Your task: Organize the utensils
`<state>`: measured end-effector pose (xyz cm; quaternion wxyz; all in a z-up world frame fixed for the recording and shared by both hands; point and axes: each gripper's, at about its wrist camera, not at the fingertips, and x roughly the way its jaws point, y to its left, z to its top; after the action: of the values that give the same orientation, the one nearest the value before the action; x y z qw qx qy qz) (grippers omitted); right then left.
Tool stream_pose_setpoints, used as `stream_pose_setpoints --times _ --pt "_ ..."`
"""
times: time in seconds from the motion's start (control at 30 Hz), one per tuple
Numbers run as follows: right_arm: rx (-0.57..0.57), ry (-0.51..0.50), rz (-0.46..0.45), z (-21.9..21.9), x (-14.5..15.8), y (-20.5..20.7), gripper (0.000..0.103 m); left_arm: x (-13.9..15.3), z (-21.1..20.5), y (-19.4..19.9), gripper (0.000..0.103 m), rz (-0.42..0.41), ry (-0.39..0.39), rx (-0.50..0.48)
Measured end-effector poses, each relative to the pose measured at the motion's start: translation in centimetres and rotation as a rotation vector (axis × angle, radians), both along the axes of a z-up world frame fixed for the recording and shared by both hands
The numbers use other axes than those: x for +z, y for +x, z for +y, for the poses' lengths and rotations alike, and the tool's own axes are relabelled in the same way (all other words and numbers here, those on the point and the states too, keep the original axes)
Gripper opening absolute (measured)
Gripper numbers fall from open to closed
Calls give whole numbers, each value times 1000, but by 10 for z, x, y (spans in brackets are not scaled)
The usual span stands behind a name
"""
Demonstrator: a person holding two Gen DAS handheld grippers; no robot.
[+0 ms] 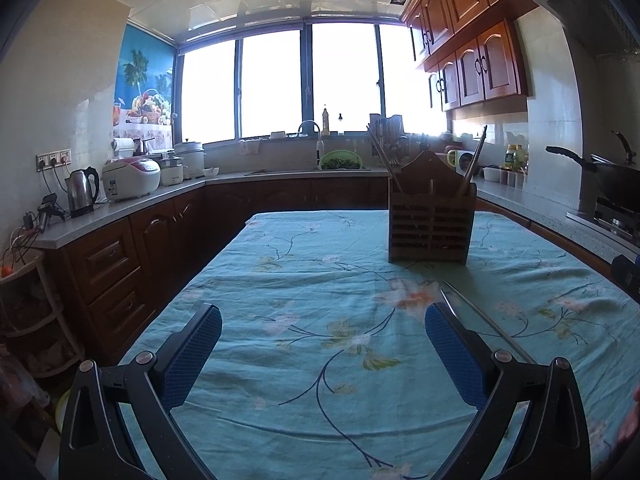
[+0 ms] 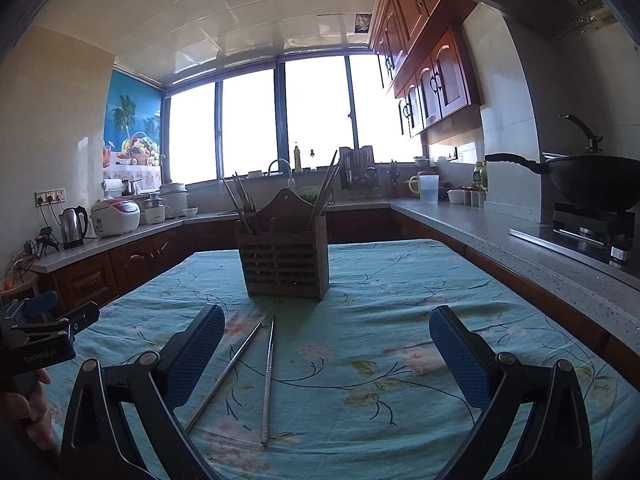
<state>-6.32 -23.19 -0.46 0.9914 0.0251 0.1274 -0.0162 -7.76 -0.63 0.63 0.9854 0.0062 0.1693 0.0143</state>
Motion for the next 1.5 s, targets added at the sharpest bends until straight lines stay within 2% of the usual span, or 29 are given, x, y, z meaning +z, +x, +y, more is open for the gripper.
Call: stream_pose_setpoints --times 1.5 --pt "3 0 -13 -3 2 -3 103 0 -9 -5 102 -13 14 -9"
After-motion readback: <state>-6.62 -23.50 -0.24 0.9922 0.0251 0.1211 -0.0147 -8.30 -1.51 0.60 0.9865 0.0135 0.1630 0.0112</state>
